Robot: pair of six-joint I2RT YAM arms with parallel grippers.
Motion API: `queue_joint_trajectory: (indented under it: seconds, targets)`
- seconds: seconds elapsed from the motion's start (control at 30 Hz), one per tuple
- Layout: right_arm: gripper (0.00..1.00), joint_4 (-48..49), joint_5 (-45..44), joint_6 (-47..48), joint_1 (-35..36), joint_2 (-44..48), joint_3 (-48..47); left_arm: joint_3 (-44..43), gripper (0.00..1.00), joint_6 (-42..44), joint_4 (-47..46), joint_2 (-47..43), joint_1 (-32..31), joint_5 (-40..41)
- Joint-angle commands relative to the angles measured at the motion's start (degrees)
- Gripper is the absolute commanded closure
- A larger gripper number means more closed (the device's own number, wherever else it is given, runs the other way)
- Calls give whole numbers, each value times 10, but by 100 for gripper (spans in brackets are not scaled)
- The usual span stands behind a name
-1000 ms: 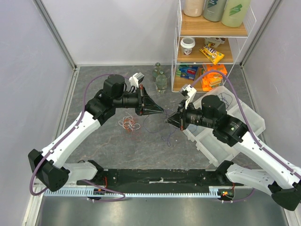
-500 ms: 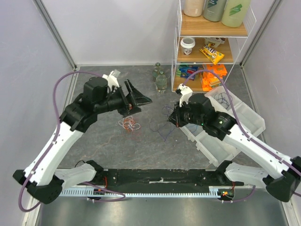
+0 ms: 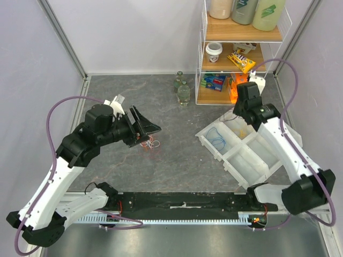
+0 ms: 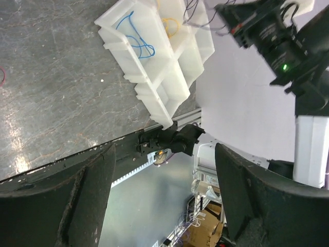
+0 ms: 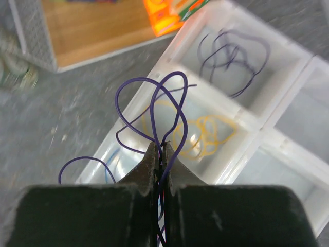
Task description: Untangle the cables
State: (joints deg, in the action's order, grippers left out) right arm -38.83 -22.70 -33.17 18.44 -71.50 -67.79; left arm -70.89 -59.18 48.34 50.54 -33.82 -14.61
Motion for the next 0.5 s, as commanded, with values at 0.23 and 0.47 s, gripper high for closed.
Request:
queue_joint_trajectory:
  seconds: [0.23,0.47]
  targets:
    - [100,-12,-105,-65,-147,-206,-156,-26,17,14,28,-11,2,-2]
    - [100,-4,0,-115,-250,-253,-155,-45,17,63,47,-4,2,4]
